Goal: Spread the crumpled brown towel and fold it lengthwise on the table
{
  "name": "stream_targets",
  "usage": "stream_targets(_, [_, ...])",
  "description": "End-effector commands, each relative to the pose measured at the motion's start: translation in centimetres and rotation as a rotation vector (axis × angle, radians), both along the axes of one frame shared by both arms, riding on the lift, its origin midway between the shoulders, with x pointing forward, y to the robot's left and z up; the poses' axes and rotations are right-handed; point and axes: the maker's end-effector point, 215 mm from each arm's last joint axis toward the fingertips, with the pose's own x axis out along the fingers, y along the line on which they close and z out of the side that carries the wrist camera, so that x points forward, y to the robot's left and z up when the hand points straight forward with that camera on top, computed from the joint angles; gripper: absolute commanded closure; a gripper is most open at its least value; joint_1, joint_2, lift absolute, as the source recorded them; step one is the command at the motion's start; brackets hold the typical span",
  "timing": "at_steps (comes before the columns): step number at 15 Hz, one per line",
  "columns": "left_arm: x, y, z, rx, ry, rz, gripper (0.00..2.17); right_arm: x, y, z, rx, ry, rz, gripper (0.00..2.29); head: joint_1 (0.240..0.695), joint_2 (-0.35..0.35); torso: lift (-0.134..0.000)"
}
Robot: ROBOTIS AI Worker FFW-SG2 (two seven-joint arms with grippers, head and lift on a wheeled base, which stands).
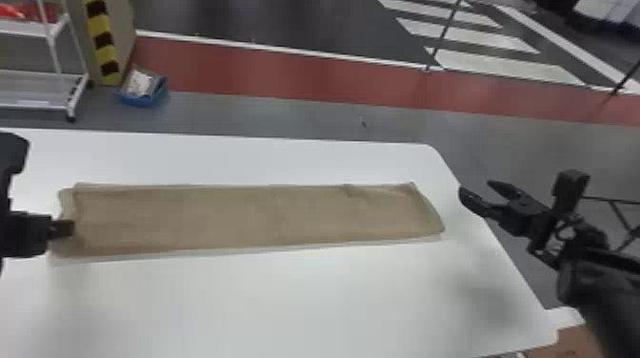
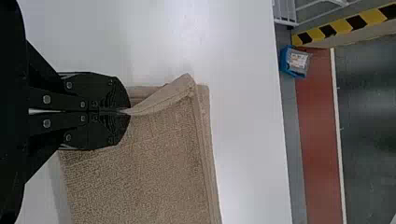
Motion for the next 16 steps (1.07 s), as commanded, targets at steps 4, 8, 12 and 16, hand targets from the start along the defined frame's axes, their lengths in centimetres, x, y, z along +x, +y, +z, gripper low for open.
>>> stream_targets(4, [-0.8,2.6,0.4,0.001,-0.001,0.035,1.26,0.1,0.2,-0.1,0.007,-0.003,-0.001,0.07,0.695,-0.259,-0.123])
stream_targets(8, [1.0,2.0,2.2,-0.010,-0.098,0.026,0.33,0.3,0.7,0.1,0.011,-0.008,0.007,0.07,0.695,-0.248,-0.123])
stream_targets(12, [1.0,1.0,3.4,-0.007,-0.121,0.006,0.03,-0.3,0.6,-0.1,0.012,-0.002,0.009,0.07,0.695,-0.247,-0.123])
stream_targets(16, [0.4,2.0,4.1,0.042,-0.121,0.016,0.03,-0.2,0.8,0.3,0.019,-0.004,0.020,0.07,0.695,-0.253,-0.123])
